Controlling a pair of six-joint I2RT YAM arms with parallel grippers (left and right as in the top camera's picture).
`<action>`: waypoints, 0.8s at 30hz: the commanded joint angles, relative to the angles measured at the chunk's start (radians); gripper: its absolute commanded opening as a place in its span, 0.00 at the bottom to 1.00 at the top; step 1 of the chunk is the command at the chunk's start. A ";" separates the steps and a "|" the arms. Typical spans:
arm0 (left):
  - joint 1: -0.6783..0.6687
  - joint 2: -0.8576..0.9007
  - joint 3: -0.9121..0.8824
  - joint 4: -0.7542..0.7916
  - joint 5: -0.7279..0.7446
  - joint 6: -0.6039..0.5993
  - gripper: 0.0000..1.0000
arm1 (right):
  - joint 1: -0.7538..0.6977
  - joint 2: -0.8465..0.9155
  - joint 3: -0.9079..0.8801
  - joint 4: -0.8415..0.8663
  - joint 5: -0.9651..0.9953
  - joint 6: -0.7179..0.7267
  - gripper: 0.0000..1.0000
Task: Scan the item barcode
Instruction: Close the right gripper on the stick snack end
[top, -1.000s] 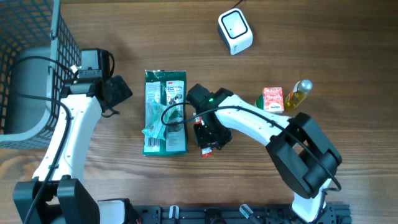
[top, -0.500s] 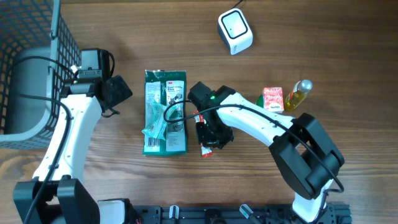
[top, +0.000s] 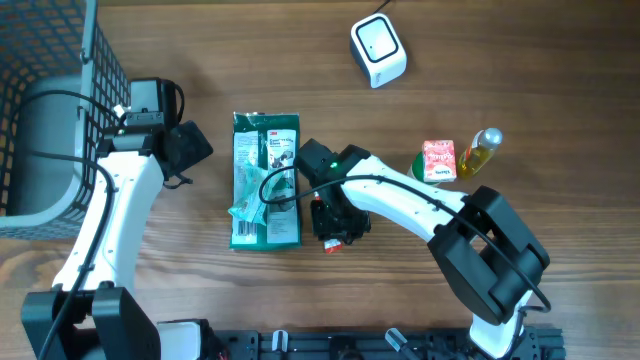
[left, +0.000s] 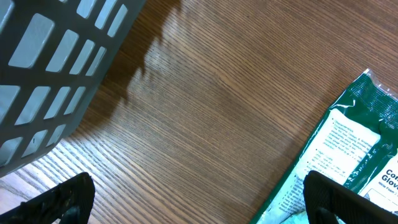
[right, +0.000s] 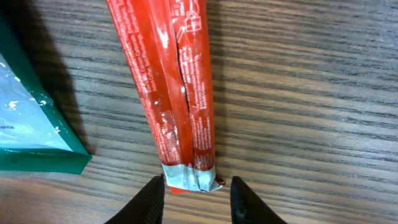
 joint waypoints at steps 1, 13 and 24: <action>0.004 0.007 0.005 0.000 -0.002 -0.010 1.00 | 0.000 -0.026 -0.011 0.003 0.034 0.016 0.34; 0.003 0.007 0.005 0.000 -0.002 -0.010 1.00 | 0.000 -0.026 -0.028 0.011 0.046 0.067 0.30; 0.004 0.007 0.005 0.000 -0.002 -0.010 1.00 | 0.011 -0.025 -0.028 0.016 0.039 0.085 0.31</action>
